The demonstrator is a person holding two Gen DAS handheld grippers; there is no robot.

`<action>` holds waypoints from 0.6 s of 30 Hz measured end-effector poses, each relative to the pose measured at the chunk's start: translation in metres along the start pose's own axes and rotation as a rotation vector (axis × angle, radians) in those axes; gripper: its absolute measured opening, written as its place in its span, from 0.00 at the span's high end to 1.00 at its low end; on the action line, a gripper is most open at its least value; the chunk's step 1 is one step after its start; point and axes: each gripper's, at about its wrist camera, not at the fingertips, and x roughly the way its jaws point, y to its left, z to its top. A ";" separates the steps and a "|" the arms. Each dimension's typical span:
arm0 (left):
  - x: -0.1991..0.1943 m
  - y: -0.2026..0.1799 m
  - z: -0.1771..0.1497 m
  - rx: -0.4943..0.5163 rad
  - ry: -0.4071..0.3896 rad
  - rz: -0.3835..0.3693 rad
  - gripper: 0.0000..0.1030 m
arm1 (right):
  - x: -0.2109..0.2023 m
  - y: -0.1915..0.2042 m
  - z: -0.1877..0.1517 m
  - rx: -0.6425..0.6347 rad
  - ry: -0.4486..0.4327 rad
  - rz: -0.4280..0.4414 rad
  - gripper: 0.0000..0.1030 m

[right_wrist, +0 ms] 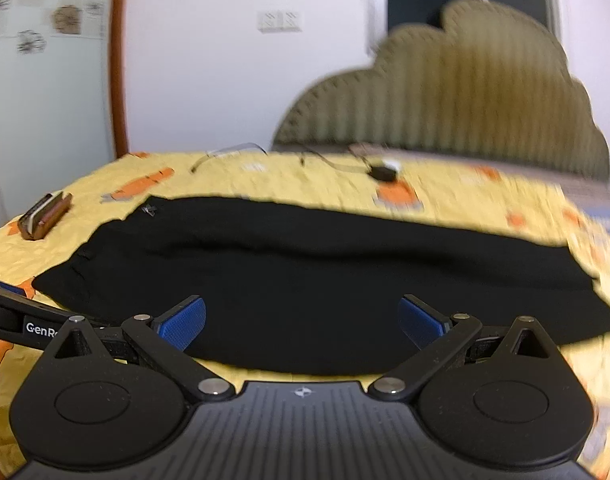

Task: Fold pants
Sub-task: 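Grasp the trouser waistband with the left tool while the right tool grasps the waistband corner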

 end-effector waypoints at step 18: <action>0.055 0.080 0.090 -0.053 0.009 -0.026 0.00 | 0.152 0.002 0.109 -0.331 -0.025 0.350 0.00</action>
